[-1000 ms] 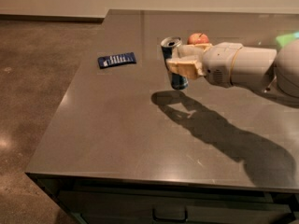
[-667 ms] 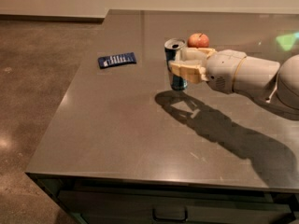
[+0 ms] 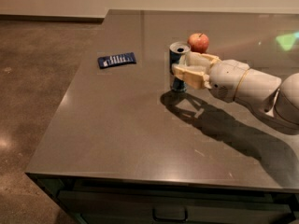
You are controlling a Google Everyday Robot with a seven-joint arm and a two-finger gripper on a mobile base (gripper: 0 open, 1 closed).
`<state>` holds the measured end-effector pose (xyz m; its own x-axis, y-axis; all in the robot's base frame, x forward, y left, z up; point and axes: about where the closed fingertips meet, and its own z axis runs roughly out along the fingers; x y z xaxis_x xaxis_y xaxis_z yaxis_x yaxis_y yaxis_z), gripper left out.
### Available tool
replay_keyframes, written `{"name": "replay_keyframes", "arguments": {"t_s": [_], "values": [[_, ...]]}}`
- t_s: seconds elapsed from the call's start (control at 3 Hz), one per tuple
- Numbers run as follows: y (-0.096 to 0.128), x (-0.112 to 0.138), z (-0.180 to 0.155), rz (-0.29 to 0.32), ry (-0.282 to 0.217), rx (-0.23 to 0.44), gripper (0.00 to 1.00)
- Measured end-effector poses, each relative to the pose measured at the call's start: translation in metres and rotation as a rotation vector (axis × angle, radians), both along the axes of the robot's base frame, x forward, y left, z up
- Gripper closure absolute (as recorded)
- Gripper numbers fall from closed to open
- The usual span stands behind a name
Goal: Place redbull can upright
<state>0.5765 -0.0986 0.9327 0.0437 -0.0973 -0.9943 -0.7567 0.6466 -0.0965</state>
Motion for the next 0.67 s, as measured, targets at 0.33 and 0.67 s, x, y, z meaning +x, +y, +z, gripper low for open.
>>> {"name": "replay_keyframes", "arguments": {"t_s": [0.33, 0.67], "values": [[-0.0033, -0.0009, -0.0041, -0.001, -0.009, 0.032, 1.0], [-0.0055, -0.0011, -0.0081, -0.008, -0.009, 0.051, 0.84]]}}
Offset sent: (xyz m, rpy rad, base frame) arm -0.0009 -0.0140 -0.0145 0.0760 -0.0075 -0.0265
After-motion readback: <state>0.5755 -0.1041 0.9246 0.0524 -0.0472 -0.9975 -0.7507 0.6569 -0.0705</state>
